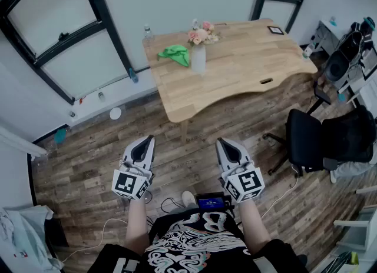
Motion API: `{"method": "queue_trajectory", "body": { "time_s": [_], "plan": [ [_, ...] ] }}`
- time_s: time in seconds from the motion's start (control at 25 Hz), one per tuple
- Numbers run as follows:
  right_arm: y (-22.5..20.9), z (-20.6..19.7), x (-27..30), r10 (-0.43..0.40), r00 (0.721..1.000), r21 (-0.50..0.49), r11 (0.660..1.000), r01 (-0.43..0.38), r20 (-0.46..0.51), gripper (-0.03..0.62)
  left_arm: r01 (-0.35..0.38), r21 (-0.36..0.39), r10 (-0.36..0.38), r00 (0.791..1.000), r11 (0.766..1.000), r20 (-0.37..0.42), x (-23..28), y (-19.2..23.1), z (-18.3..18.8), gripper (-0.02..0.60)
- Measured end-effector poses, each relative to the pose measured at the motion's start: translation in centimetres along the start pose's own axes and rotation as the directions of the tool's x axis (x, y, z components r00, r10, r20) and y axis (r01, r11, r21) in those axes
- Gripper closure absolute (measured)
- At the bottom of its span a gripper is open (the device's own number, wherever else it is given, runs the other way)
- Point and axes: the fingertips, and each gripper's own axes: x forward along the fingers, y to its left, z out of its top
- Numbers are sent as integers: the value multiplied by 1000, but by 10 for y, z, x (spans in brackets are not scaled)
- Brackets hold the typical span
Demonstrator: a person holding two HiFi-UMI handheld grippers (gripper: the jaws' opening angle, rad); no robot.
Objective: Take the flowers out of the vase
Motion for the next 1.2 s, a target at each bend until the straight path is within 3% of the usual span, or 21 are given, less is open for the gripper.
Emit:
{"method": "queue_trajectory", "body": {
  "time_s": [0.12, 0.36, 0.48, 0.72, 0.88, 1.2],
  "plan": [
    [16, 2, -13, -4, 1000, -3, 1000, 4, 27, 589, -20, 36, 22, 998, 999, -54, -34, -4, -13, 580],
    [20, 0, -23, -128, 991, 17, 992, 128, 37, 589, -79, -47, 76, 996, 996, -50, -51, 13, -27, 580],
    [14, 2, -16, -172, 985, 14, 985, 171, 25, 589, -68, -76, 66, 998, 995, -17, -31, 27, -18, 580],
    [4, 3, 15, -258, 966, -46, 965, 258, 8, 589, 30, -52, -29, 999, 998, 16, 13, 55, -1, 580],
    [-4, -3, 28, -303, 953, -48, 952, 303, -6, 589, 23, -52, -25, 999, 998, -37, 33, 69, -11, 581],
    [-15, 1, 53, -288, 958, -46, 957, 287, -15, 589, 51, -80, -54, 998, 995, -40, 63, 79, -17, 581]
  ]
}}
